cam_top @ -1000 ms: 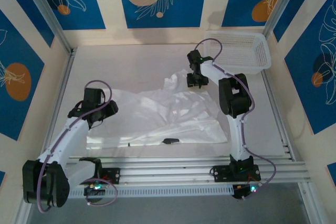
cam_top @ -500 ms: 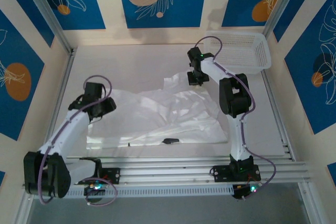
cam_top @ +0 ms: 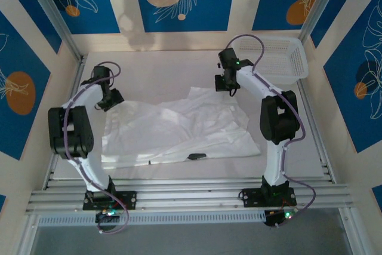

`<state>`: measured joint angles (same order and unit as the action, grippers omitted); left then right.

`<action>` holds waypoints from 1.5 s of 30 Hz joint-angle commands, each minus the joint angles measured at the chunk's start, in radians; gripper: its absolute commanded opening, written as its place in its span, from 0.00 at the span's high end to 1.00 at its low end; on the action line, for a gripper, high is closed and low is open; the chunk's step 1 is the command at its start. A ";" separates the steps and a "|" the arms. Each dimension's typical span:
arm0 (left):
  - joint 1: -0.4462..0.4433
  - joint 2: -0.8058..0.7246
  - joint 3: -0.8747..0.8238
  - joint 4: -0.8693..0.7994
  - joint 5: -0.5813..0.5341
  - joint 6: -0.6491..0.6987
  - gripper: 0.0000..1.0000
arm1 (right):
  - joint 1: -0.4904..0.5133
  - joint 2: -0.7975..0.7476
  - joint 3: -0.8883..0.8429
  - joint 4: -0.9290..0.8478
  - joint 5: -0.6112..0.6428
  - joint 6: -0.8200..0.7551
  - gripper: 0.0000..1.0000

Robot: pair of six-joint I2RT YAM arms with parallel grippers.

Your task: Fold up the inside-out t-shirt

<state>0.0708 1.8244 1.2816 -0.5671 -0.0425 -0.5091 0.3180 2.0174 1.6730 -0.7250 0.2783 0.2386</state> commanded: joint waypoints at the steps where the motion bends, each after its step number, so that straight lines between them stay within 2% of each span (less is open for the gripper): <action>1: 0.034 0.070 0.085 -0.028 0.051 0.033 0.51 | 0.000 -0.030 -0.018 0.035 -0.047 0.015 1.00; 10: 0.049 0.224 0.232 -0.081 0.032 0.040 0.55 | -0.007 -0.027 -0.024 0.037 -0.050 0.002 1.00; 20: 0.058 0.228 0.230 -0.106 -0.045 0.041 0.54 | -0.010 -0.031 -0.019 0.030 -0.048 0.001 1.00; 24: 0.064 0.247 0.229 -0.061 0.038 0.045 0.56 | -0.009 -0.029 -0.016 0.028 -0.048 0.002 1.00; 29: 0.064 0.265 0.246 -0.046 0.049 0.027 0.72 | -0.008 -0.032 -0.014 0.013 -0.037 -0.001 1.00; 34: 0.069 0.256 0.249 -0.044 0.063 0.023 0.83 | -0.008 -0.036 -0.015 0.006 -0.033 -0.001 1.00; 39: 0.077 0.226 0.245 -0.038 0.076 0.015 0.88 | -0.005 -0.032 -0.010 0.003 -0.032 0.003 1.00; 42: 0.095 0.219 0.248 -0.030 0.104 0.005 0.95 | -0.015 -0.029 -0.019 0.009 -0.027 0.023 1.00; 45: 0.127 0.230 0.248 -0.015 0.166 -0.018 1.00 | -0.060 -0.032 -0.051 0.026 -0.085 0.082 1.00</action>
<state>0.1547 2.0769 1.5021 -0.6033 0.0597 -0.5045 0.2989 2.0174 1.6527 -0.6960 0.2428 0.2638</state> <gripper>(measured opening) 0.055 0.055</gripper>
